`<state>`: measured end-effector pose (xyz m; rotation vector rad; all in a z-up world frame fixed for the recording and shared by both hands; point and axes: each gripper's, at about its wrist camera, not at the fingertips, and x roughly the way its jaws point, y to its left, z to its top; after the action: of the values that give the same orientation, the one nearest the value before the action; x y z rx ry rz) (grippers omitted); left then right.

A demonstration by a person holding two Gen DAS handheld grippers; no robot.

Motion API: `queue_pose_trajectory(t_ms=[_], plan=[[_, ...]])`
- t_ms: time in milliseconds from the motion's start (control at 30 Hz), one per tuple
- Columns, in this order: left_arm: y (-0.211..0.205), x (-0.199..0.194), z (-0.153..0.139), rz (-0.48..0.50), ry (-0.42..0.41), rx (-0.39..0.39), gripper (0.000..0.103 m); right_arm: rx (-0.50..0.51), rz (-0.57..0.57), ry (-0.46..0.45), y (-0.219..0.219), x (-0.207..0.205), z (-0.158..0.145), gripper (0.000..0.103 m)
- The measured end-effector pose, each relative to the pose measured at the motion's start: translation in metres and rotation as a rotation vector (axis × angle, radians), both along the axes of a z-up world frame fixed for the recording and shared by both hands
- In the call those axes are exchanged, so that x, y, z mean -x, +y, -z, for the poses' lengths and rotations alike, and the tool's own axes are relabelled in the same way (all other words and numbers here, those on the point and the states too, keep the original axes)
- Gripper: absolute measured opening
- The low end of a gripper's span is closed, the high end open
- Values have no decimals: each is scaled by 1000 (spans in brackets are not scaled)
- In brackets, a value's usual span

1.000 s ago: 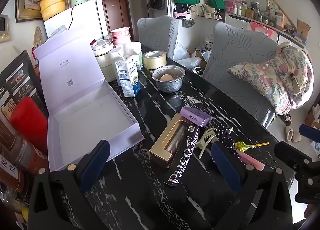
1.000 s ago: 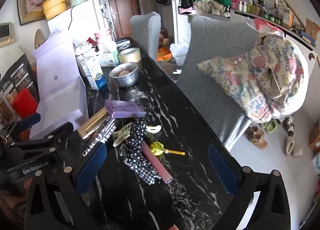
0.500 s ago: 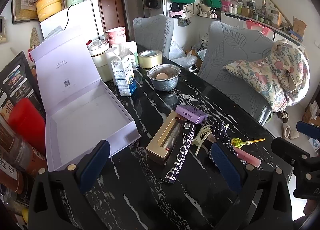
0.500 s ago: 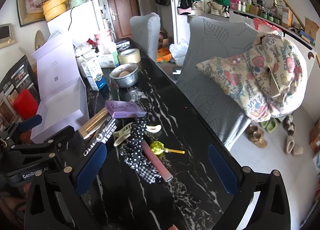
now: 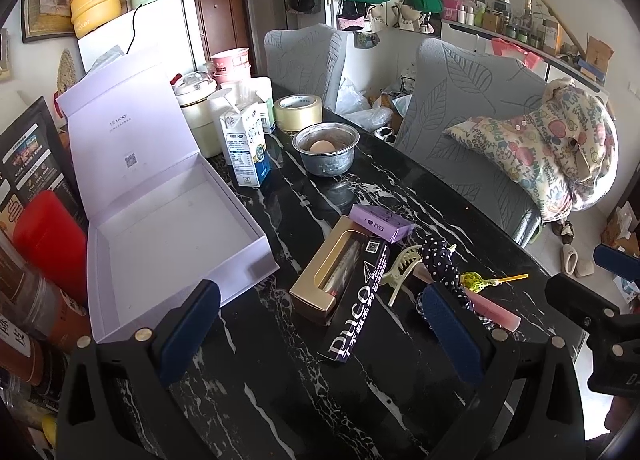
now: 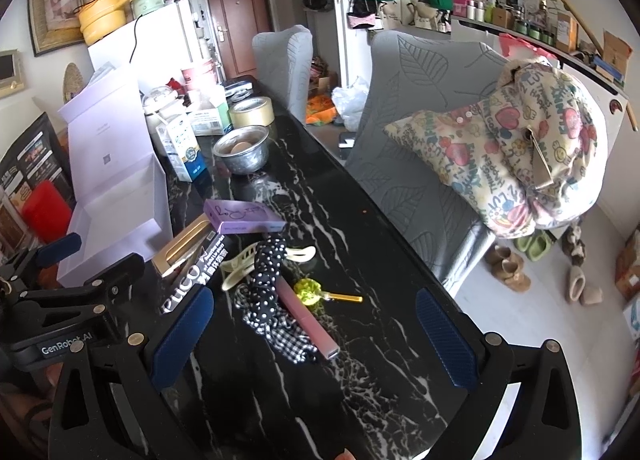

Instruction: Organize rigid objects

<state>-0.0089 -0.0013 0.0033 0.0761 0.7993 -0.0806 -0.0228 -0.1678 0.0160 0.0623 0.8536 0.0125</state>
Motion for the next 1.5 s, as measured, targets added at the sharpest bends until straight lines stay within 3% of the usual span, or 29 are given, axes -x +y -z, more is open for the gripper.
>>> queue_pose_trajectory(t_ms=[1500], plan=[[2,2,-4,-5,0,18,103,-2,0,3,0,0,1,103]])
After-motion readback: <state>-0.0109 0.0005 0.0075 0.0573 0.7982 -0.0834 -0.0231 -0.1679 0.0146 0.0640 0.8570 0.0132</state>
